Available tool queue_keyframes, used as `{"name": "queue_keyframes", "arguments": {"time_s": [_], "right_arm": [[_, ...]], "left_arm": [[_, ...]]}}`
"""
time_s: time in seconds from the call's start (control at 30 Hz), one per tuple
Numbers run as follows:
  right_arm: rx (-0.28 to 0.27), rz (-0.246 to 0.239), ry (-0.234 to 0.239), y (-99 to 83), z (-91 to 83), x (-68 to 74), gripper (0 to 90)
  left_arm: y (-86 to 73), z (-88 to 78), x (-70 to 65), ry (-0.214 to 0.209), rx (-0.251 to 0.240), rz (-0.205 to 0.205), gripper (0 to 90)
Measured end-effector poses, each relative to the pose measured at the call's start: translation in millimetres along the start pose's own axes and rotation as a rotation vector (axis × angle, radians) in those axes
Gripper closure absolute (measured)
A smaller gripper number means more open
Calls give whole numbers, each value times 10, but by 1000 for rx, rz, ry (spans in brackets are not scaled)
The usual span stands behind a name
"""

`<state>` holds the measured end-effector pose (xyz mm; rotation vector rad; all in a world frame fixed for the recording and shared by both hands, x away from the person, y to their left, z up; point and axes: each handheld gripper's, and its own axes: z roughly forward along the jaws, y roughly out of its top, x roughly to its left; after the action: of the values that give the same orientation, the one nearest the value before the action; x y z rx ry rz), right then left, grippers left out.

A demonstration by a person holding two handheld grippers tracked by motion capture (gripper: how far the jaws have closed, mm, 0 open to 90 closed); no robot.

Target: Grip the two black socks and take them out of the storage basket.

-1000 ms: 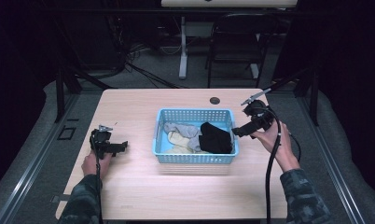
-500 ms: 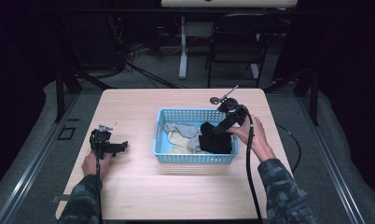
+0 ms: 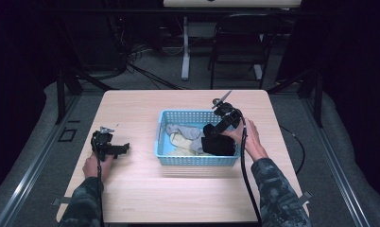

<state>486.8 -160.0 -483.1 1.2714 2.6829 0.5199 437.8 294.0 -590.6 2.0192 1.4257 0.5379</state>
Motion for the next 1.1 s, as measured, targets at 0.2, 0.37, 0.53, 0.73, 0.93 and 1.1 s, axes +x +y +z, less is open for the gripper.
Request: {"name": "queue_keyframes", "arguments": {"time_s": [0.2, 0.37, 0.53, 0.73, 0.93, 1.1], "right_arm": [[50, 10, 4, 40, 172, 15, 369], [91, 9, 4, 63, 230, -2, 384], [121, 35, 4, 70, 317, -13, 355], [149, 40, 17, 81, 365, -18, 507], [135, 48, 33, 60, 342, 6, 762], [141, 30, 31, 59, 268, 26, 810]], "left_arm": [[-1, 1, -2, 0, -1, -3, 3], [0, 0, 0, 0, 0, 0, 3], [0, 0, 0, 0, -1, -1, 3], [0, 0, 0, 0, 0, 0, 3], [0, 1, -2, 0, -1, -3, 3], [0, 1, -2, 0, -1, -3, 3]]}}
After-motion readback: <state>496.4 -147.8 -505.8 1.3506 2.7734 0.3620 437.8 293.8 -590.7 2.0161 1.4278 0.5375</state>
